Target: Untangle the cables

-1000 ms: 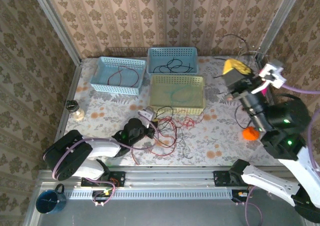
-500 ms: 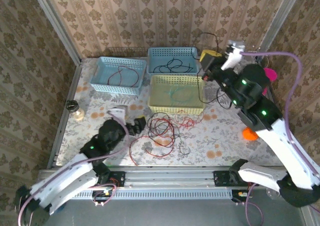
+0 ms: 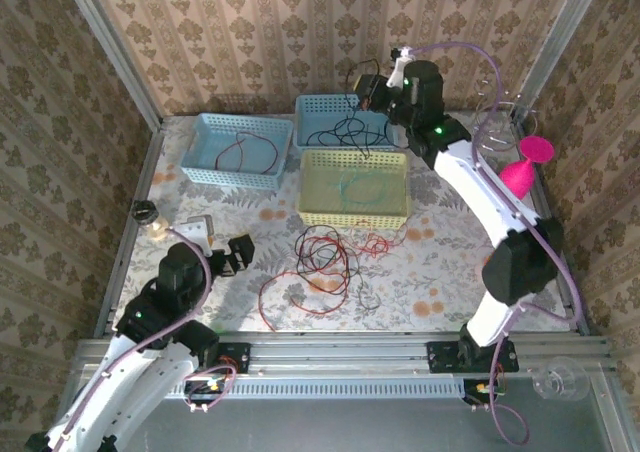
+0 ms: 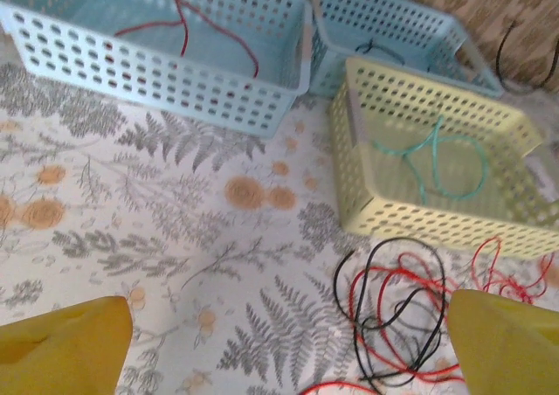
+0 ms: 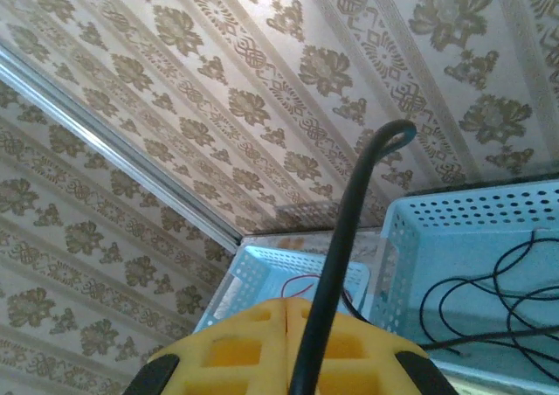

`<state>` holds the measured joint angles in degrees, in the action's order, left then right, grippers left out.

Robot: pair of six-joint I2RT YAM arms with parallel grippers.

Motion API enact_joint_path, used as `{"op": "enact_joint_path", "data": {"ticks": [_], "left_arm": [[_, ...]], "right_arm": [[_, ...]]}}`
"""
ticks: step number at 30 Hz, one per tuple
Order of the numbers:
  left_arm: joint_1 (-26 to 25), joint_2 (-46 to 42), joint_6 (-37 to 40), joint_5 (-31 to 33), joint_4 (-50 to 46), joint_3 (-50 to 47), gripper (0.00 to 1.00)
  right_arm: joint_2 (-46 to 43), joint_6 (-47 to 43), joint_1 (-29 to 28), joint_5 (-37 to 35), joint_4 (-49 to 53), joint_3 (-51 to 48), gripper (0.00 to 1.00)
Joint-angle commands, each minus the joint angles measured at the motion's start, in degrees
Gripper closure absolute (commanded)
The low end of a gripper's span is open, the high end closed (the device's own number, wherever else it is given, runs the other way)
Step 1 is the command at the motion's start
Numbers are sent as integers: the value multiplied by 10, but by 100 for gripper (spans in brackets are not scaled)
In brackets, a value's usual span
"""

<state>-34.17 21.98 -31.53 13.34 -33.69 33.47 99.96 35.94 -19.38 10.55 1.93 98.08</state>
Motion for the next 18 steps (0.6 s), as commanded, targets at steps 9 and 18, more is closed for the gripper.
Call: {"op": "enact_joint_path", "data": {"ticks": [9, 18], "left_arm": [[43, 25, -3, -57, -25, 36, 7], [67, 43, -13, -85, -6, 34, 7]], "right_arm": [[284, 13, 31, 82, 5, 293, 100], [460, 16, 29, 16, 319, 559, 48]]}}
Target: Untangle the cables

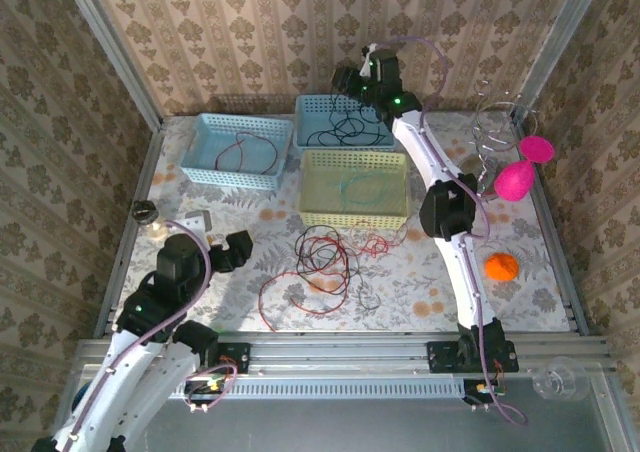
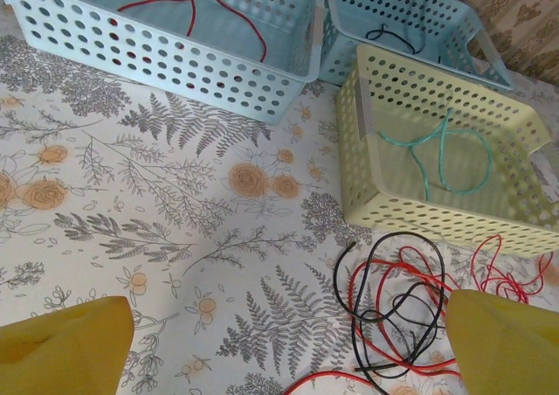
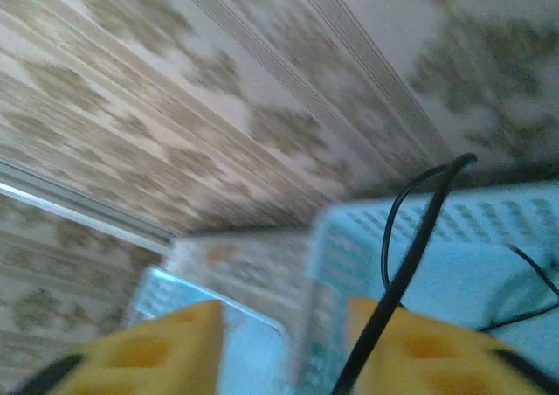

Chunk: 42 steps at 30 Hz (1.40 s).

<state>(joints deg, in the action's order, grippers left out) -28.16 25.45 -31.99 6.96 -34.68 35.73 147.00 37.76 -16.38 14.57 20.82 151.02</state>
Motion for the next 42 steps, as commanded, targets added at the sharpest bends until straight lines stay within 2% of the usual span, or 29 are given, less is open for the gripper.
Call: {"op": "enact_joint_path", "data": {"ticks": [1, 6, 7, 8, 10, 16, 20, 24, 28, 31, 35, 38, 40, 42], "left_arm": [[10, 12, -6, -24, 6, 14, 7], [17, 46, 0, -54, 35, 18, 7], [18, 55, 0, -59, 43, 17, 7], [17, 66, 0, -67, 51, 15, 7], [17, 85, -5, -80, 69, 12, 8], [17, 163, -34, -158, 168, -34, 15], [10, 253, -50, -228, 234, -51, 22], [-44, 322, -35, -209, 269, -55, 22], [-77, 394, -31, -189, 302, -55, 24], [-94, 456, -30, -203, 320, -40, 31], [-139, 508, -7, -200, 314, -6, 33], [-192, 521, 25, -183, 292, 25, 30], [-227, 528, 54, -157, 269, 44, 28], [-242, 543, 71, -157, 256, 60, 26]], "right_arm": [[-27, -6, -2, -34, 144, 10, 43], [-132, -39, -8, -86, 203, -109, 33], [-152, -42, -8, -88, 207, -135, 26], [-176, -48, -8, -87, 216, -162, 24], [-229, -66, -10, -87, 217, -228, 26], [-472, -101, -49, -112, 116, -541, 40], [-643, -107, -125, -177, 83, -747, 39], [-776, -66, -177, -157, 37, -936, 34], [-821, -16, -217, -118, -21, -1050, 36], [-796, 31, -237, -108, -81, -1100, 39], [-740, 72, -246, -102, -183, -1134, 42], [-735, 71, -244, -146, -148, -1116, 42], [-768, 52, -239, -193, -113, -1114, 41], [-817, 39, -221, -222, -90, -1126, 36]]}}
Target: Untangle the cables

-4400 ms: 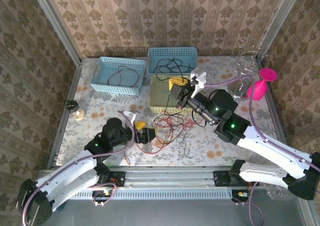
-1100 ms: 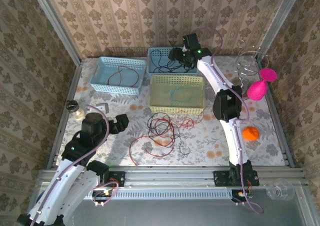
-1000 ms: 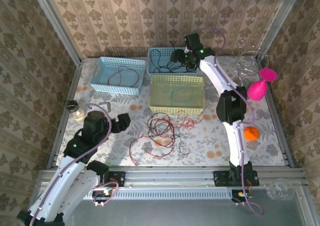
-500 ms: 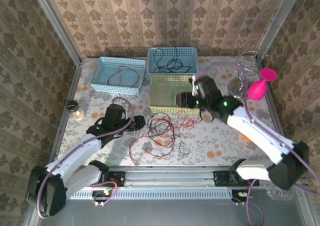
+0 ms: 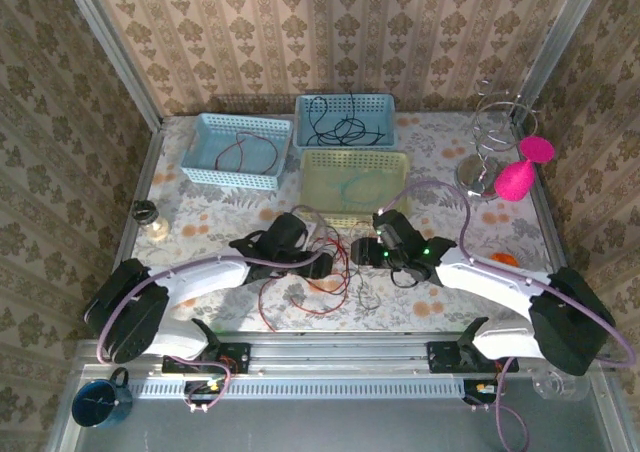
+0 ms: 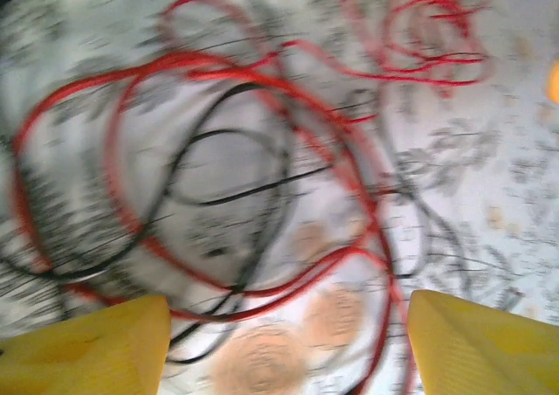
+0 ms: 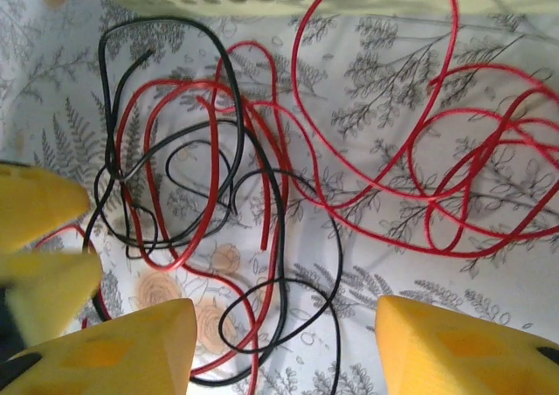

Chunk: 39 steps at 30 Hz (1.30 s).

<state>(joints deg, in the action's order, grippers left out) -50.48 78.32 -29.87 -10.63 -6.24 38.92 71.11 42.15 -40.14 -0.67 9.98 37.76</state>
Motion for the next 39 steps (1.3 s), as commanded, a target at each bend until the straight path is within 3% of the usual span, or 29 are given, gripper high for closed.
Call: {"op": "enact_joint_path", "data": {"ticks": [1, 6, 8, 12, 15, 20, 28, 35, 39], "left_arm": [[-21, 26, 56, 7, -31, 36, 25], [-22, 93, 83, 1, -59, 82, 28], [-23, 112, 97, 4, -80, 99, 37], [-26, 118, 122, 5, -125, 127, 78], [-30, 73, 130, 3, -150, 136, 100], [-30, -41, 140, 15, -203, 161, 100], [4, -168, 175, 2, -291, 292, 100], [96, -186, 175, -80, -260, 433, 100], [127, -147, 189, -83, -278, 558, 100]], "right_arm": [[-86, -9, 34, -67, 29, -1, 35], [-200, -21, 97, -33, 57, -42, 31], [-222, -25, 103, -31, 71, -47, 31], [-238, -26, 103, -27, 78, -49, 31], [-238, -20, 103, -19, 66, -50, 33], [-228, -17, 100, -13, 45, -47, 35], [-212, -15, 86, 11, -15, -61, 36], [-204, -17, 82, 5, -36, -66, 36], [-212, -15, 82, 6, -37, -69, 35]]}}
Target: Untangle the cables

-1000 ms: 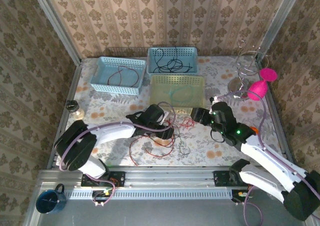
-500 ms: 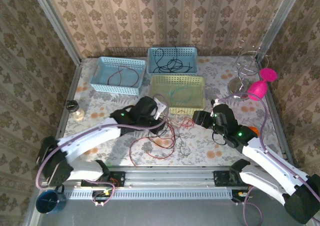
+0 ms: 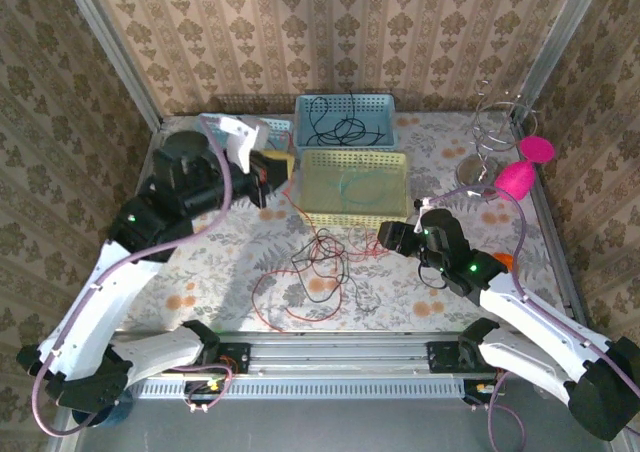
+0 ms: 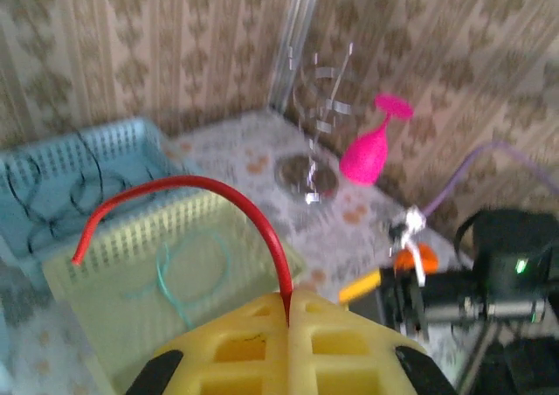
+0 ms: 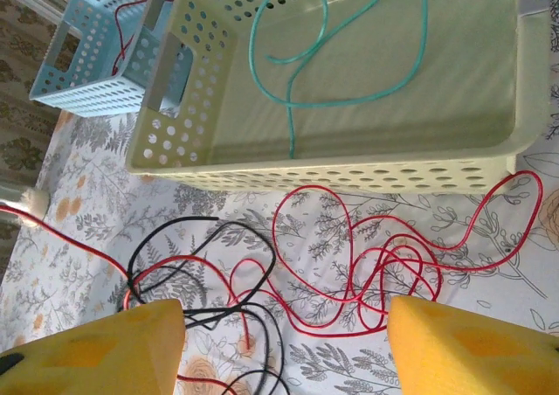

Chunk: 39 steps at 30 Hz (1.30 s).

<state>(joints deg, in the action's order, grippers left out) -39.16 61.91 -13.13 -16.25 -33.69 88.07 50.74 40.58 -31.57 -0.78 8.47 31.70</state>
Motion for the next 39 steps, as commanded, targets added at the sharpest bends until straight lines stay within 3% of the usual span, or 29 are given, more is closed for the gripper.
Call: {"op": "enact_joint_path", "data": {"ticks": [1, 7, 14, 19, 27, 29, 36, 39], "left_arm": [[19, 25, 18, -32, 0, 91, 100], [41, 88, 3, -53, 12, 247, 100], [49, 173, -47, -113, -4, 407, 100], [50, 192, -68, -122, -11, 452, 100], [58, 189, -94, -138, -20, 491, 100], [63, 185, -101, -139, -20, 493, 100], [94, 165, -111, -142, -13, 493, 100], [106, 160, -117, -142, -7, 493, 100]], "right_arm": [[-11, 1, -4, 8, -24, -11, 35], [-8, -34, -34, 43, -97, -10, 32], [82, -141, -111, 66, -175, 71, 24], [172, -184, -136, 100, -215, 141, 20], [283, -241, -148, 77, -200, 230, 18], [307, -236, -149, 84, -200, 233, 27], [333, -185, -182, 100, -256, 143, 88], [340, -164, -195, 96, -272, 102, 100]]}}
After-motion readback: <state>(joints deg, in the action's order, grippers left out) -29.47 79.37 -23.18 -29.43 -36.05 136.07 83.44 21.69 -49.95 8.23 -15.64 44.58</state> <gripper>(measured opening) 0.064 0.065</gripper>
